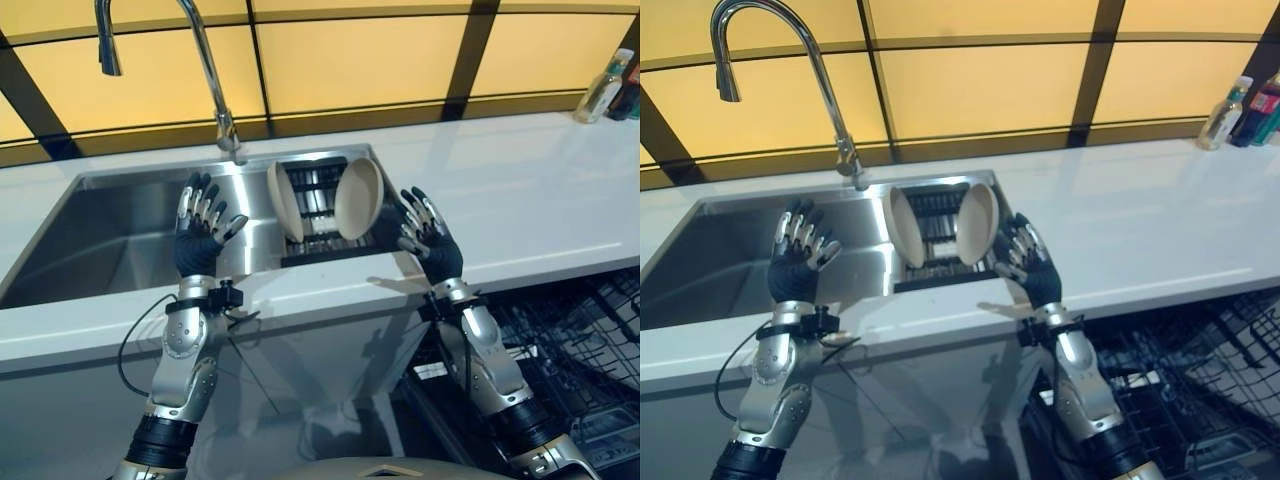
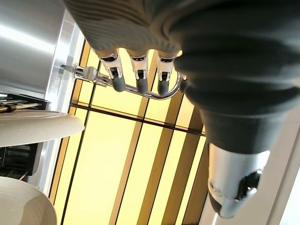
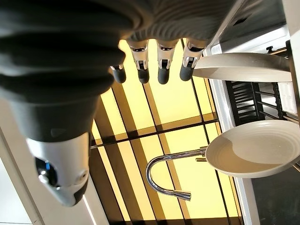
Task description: Pick up plates and place into dishwasher.
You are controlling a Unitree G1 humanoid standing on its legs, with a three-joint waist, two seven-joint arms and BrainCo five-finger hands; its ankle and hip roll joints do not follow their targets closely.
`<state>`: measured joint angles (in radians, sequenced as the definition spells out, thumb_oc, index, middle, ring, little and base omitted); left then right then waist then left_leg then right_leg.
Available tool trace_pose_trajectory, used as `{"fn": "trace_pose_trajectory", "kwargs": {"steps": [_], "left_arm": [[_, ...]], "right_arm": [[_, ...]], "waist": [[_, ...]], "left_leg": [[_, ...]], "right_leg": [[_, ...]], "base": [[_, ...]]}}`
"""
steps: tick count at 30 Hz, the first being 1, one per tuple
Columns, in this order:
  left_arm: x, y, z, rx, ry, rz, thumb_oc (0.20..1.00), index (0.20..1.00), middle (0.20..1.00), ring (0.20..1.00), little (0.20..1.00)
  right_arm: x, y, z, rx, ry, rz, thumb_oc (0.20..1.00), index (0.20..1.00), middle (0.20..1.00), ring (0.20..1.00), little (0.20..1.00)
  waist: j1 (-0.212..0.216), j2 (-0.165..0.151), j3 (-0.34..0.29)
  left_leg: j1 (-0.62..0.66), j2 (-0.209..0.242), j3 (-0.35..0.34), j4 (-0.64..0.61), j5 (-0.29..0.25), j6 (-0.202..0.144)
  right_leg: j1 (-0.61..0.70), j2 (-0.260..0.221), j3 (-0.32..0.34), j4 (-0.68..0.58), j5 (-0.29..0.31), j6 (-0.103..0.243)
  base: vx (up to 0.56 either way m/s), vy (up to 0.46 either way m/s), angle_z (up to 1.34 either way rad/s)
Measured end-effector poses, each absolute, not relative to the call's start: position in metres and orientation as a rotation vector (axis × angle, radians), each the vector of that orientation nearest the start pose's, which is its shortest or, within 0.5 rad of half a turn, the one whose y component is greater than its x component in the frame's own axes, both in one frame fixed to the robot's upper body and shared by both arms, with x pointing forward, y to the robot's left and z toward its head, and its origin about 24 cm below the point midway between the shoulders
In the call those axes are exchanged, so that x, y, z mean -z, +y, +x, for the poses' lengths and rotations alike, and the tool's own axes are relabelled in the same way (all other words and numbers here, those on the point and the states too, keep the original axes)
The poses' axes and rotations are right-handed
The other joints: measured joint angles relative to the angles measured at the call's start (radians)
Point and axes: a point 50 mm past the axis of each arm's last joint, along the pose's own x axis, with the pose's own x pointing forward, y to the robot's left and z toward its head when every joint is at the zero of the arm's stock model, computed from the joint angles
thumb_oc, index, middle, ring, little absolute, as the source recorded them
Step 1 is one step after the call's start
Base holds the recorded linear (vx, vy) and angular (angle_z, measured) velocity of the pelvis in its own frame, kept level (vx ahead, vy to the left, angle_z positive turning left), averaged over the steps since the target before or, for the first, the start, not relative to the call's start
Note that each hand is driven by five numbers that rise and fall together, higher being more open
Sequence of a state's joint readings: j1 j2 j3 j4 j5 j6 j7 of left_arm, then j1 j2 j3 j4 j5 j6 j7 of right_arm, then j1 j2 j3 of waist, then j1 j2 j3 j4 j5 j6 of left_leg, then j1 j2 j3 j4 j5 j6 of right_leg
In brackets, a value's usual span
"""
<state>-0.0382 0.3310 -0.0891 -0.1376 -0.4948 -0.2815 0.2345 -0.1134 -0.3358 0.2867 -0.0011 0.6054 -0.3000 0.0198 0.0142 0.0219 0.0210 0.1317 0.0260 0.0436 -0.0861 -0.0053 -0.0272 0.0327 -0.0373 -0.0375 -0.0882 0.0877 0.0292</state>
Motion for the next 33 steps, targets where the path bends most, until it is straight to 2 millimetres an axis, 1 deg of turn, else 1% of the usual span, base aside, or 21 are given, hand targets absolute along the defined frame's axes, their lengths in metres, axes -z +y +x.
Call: {"fn": "trace_pose_trajectory", "kwargs": {"steps": [19, 28, 30, 33], "left_arm": [[-0.112, 0.194, 0.252, -0.113, -0.400, -0.240, 1.000, 1.000, 1.000, 1.000, 1.000], [-0.112, 0.194, 0.252, -0.104, -0.408, -0.237, 1.000, 1.000, 1.000, 1.000, 1.000], [-0.114, 0.194, 0.251, -0.102, -0.429, -0.219, 1.000, 1.000, 1.000, 1.000, 1.000], [-0.124, 0.193, 0.252, -0.083, -0.496, -0.081, 1.000, 1.000, 1.000, 1.000, 1.000]], "right_arm": [[-0.086, -0.144, 0.263, -0.294, -0.269, 0.305, 1.000, 1.000, 1.000, 1.000, 1.000], [-0.085, -0.144, 0.263, -0.293, -0.266, 0.310, 1.000, 1.000, 1.000, 1.000, 1.000], [-0.085, -0.145, 0.263, -0.292, -0.264, 0.314, 1.000, 1.000, 1.000, 1.000, 1.000], [-0.084, -0.145, 0.263, -0.291, -0.257, 0.323, 1.000, 1.000, 1.000, 1.000, 1.000]], "waist": [[0.000, -0.014, 0.021], [-0.001, -0.014, 0.028], [-0.001, -0.014, 0.032], [-0.004, -0.013, 0.033]], "left_leg": [[0.005, -0.001, 0.005, 0.000, 0.000, 0.000], [0.007, -0.002, 0.007, 0.000, 0.000, 0.000], [0.009, -0.002, 0.009, 0.000, 0.000, 0.000], [0.014, -0.002, 0.012, -0.001, -0.001, -0.001]], "right_leg": [[0.002, 0.000, 0.004, 0.000, 0.002, 0.001], [0.002, 0.000, 0.007, 0.000, 0.002, 0.003], [0.003, 0.000, 0.010, 0.000, 0.003, 0.003], [0.003, 0.000, 0.013, 0.000, 0.003, 0.003]], "base": [[0.00, 0.000, 0.00], [0.00, 0.000, 0.00], [0.03, 0.011, -0.03], [0.04, 0.008, -0.03]]}}
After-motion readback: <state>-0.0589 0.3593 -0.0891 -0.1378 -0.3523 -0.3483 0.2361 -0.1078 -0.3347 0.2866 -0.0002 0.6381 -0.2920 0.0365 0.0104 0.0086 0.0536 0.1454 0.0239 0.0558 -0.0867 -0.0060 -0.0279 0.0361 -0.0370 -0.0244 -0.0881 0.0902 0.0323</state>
